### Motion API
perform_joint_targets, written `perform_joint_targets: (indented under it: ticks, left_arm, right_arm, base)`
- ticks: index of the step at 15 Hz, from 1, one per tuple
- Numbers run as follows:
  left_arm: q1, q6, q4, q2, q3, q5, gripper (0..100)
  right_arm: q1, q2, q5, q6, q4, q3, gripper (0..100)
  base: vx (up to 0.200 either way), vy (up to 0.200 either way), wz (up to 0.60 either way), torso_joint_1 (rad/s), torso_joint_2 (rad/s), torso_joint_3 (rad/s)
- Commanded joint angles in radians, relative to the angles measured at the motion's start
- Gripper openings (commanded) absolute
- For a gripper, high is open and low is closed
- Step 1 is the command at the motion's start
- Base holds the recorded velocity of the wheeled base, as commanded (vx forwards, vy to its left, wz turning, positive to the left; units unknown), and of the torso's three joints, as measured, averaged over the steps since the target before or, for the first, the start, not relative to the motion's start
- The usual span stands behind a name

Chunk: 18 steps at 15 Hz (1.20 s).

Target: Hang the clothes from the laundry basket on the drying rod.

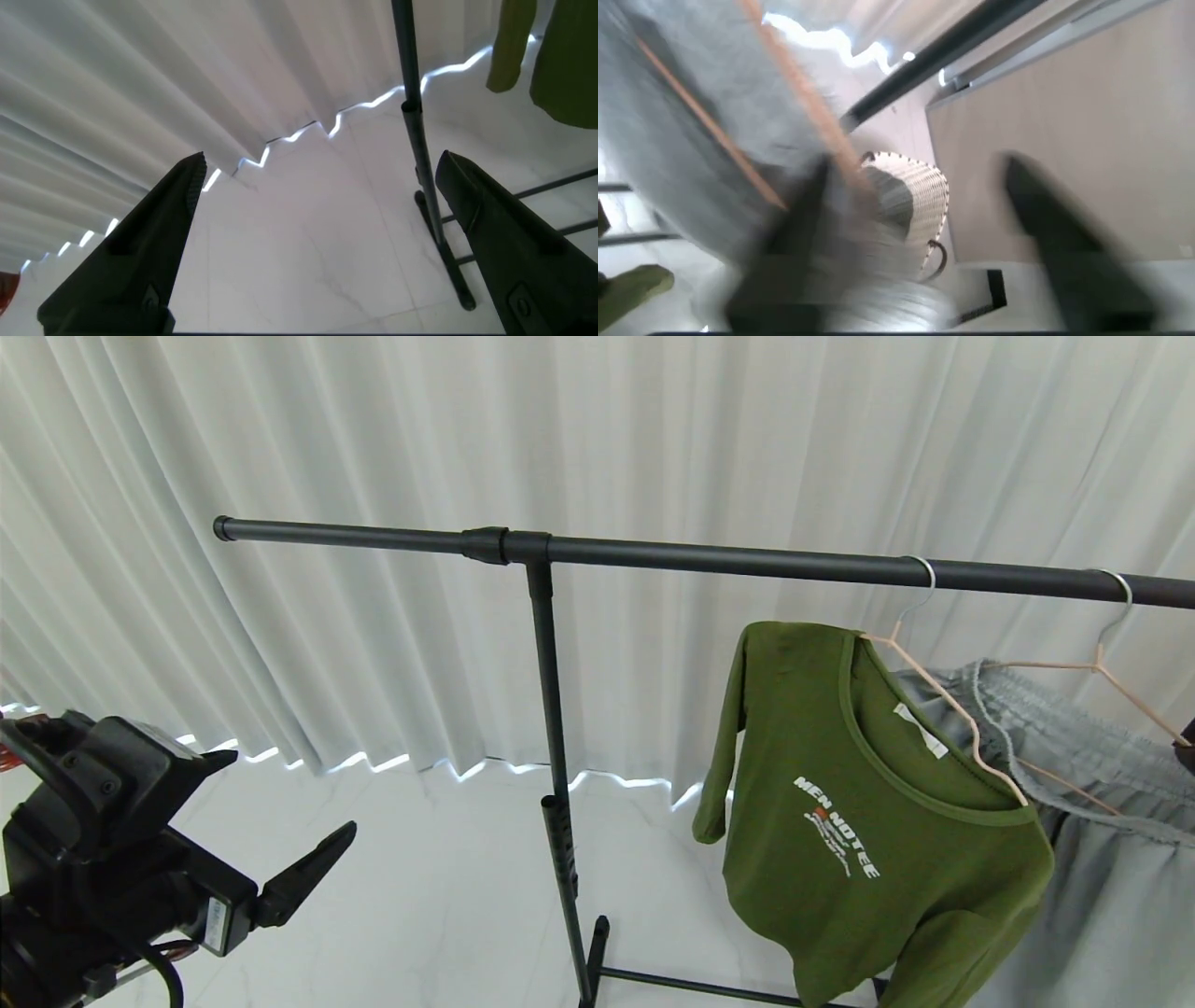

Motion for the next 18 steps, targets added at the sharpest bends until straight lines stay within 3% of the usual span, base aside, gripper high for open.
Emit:
perform_joint_targets:
  ticks: [1,4,7,11,15,18]
  left_arm:
    - [0.001,-0.001,0.000,0.000,0.001,0.000,100]
    - [0.007,-0.006,0.000,-0.029,0.017,0.003,100]
    - [0.055,-0.006,0.001,-0.186,0.159,0.040,100]
    - [0.058,-0.004,0.012,-0.449,0.320,0.192,100]
    - [0.069,-0.031,0.241,-0.700,0.320,0.359,100]
    - [0.096,-0.032,0.503,-1.009,0.305,0.436,100]
  right_arm:
    - [0.008,-0.022,0.000,-0.001,-0.006,0.002,100]
    - [0.037,-0.126,0.006,-0.002,-0.006,0.050,100]
    - [0.080,-0.362,0.028,0.004,-0.009,0.179,100]
    - [0.074,-0.686,0.037,-0.004,0.030,0.386,100]
    - [0.049,-0.959,0.040,-0.012,0.278,0.438,100]
    - [0.049,-1.158,0.043,0.036,0.379,0.538,100]
  base:
    - [0.000,0.000,0.00,0.000,0.00,0.000]
    - [0.000,0.000,0.00,0.000,0.00,0.000]
    - [0.000,0.000,0.00,0.000,0.00,0.000]
    - [0.000,0.000,0.00,0.000,0.00,0.000]
    - [0.000,0.000,0.00,0.000,0.00,0.000]
    - [0.000,0.000,0.00,0.000,0.00,0.000]
